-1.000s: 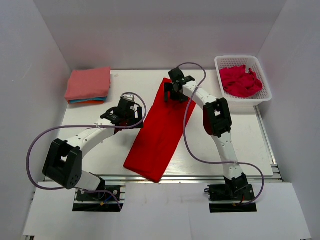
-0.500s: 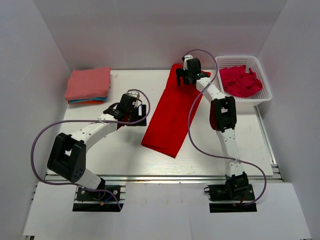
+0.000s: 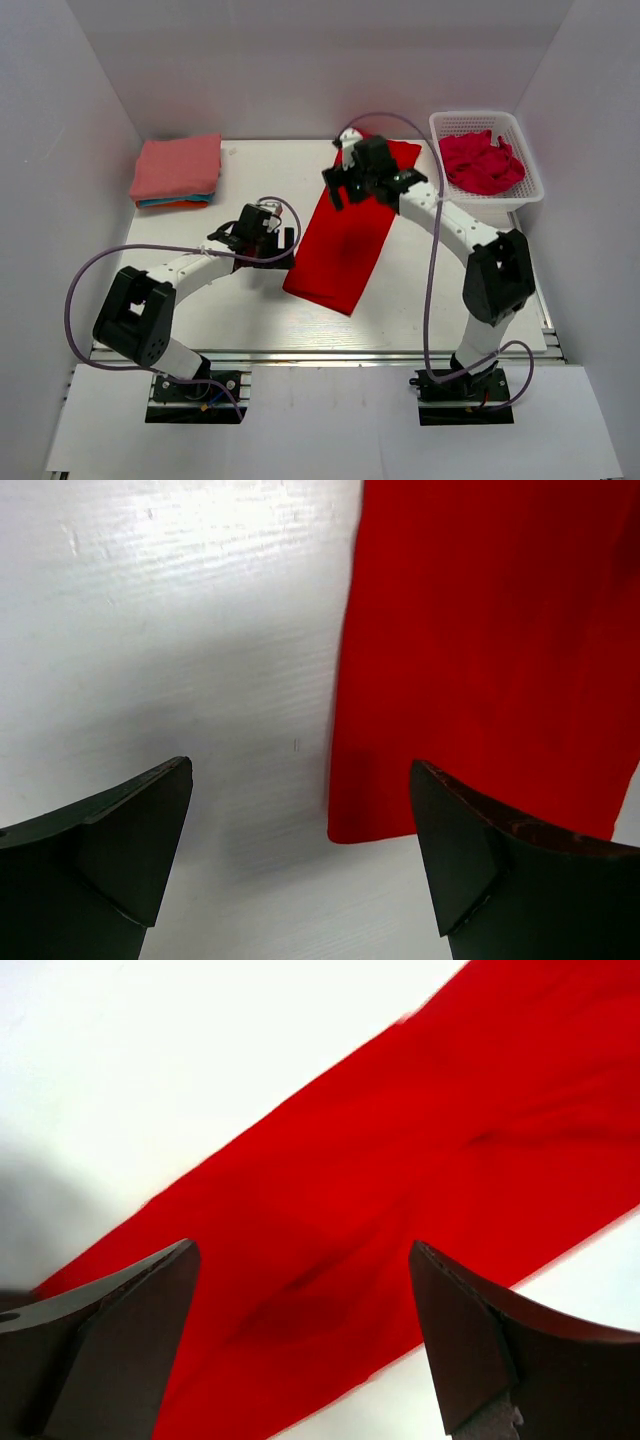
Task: Fold and stack the t-shirts
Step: Rotate the tshirt 80 degrees, then grab the bottom of the folded rectangular tshirt with both arms, then fold the folded rectangular tshirt in 1/3 of the way
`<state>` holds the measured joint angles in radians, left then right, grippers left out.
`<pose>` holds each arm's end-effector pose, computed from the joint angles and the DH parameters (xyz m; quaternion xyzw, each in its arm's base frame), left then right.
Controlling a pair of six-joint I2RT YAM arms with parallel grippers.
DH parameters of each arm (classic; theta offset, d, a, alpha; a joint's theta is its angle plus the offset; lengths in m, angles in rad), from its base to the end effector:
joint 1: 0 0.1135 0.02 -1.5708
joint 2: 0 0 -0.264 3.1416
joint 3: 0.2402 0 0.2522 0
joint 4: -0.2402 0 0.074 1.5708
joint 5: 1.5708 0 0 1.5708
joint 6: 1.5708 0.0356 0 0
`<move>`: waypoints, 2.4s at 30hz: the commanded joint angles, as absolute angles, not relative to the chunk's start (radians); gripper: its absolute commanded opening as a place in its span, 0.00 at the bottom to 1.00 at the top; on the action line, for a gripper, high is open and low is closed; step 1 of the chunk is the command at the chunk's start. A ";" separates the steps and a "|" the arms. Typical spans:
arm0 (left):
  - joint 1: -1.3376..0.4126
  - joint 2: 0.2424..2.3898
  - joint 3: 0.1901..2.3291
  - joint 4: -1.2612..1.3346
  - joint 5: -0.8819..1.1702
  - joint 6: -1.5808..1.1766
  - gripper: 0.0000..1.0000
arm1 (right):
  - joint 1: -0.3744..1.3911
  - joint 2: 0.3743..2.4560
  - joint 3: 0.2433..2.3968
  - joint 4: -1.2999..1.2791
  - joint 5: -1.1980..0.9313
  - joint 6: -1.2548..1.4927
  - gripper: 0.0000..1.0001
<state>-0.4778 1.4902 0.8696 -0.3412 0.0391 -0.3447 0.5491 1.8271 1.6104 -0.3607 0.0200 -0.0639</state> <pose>0.2619 -0.1372 0.1931 0.0693 0.9513 -0.1369 0.2673 0.3679 0.2243 0.3150 -0.2607 0.8396 0.1059 0.4647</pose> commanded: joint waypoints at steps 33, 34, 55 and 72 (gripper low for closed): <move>-0.503 1.528 0.624 -0.112 0.370 -0.363 0.29 | 0.676 1.591 0.712 -0.146 -0.416 0.551 0.41; -0.503 1.528 0.624 -0.100 0.370 -0.364 0.22 | 0.678 1.588 0.695 -0.117 -0.429 0.554 0.36; -0.503 1.083 0.555 -0.167 0.367 -0.449 0.00 | 0.718 1.390 0.664 -0.187 -0.482 0.364 0.00; -0.483 1.621 1.112 -0.121 0.276 -0.405 0.00 | 0.568 1.491 1.006 -0.324 -0.072 0.304 0.00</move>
<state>-0.4873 1.5787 1.0210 -0.1307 0.3183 -0.4084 0.5976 1.4555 0.9314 -0.2867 -0.1474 0.3531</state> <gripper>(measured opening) 0.035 0.012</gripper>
